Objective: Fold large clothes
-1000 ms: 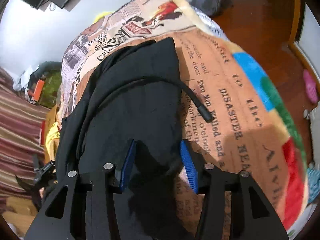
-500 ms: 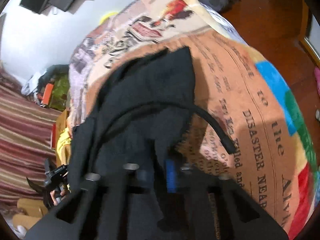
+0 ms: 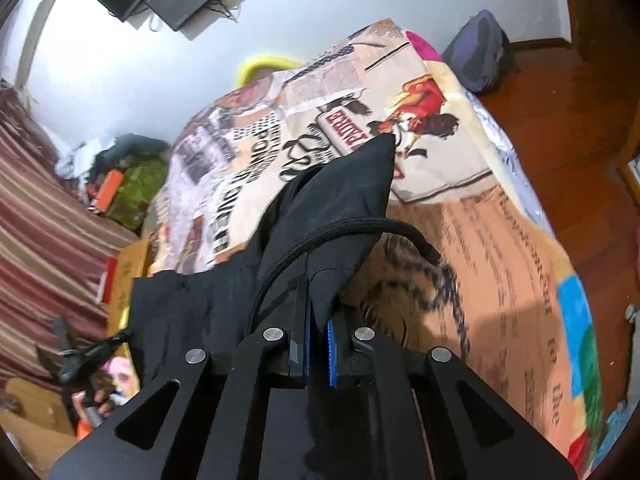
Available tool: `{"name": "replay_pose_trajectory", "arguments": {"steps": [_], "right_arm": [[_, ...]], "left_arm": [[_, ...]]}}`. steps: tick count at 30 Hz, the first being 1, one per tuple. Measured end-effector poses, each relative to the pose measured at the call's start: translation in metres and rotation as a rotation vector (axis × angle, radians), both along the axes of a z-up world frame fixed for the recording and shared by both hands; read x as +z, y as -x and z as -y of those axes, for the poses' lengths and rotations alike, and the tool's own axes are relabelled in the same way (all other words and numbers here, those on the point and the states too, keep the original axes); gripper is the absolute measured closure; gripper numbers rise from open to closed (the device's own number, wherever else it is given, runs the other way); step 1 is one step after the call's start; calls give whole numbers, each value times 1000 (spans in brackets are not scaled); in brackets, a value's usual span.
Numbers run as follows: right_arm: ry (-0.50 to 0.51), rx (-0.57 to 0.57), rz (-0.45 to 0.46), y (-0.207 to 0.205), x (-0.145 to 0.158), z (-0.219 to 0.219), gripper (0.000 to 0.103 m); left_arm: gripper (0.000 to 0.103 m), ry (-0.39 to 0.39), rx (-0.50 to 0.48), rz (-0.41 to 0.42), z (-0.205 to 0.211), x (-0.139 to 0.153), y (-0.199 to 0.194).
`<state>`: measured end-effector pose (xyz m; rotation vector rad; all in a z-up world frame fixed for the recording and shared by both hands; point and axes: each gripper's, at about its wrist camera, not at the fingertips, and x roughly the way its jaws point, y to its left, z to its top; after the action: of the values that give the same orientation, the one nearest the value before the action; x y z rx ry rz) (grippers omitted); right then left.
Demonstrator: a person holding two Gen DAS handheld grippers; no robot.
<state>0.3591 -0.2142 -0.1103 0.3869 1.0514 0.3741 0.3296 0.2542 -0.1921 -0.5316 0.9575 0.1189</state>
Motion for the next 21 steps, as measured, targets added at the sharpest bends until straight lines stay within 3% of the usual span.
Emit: {"name": "replay_pose_trajectory", "arguments": {"steps": [6,10,14,21], "right_arm": [[147,-21,-42,-6,-34,1,97],[180,-1,-15,2,-34,6,91],[252,14,7,14,-20,4,91],[351,44,101,48,9,-2,91]], "left_arm": [[99,-61,16,-91,-8,-37,-15],[99,-192,0,-130,3,-49,-12],[99,-207,-45,-111,11,-42,-3],[94,-317,-94,-50,34,-4,24]]}}
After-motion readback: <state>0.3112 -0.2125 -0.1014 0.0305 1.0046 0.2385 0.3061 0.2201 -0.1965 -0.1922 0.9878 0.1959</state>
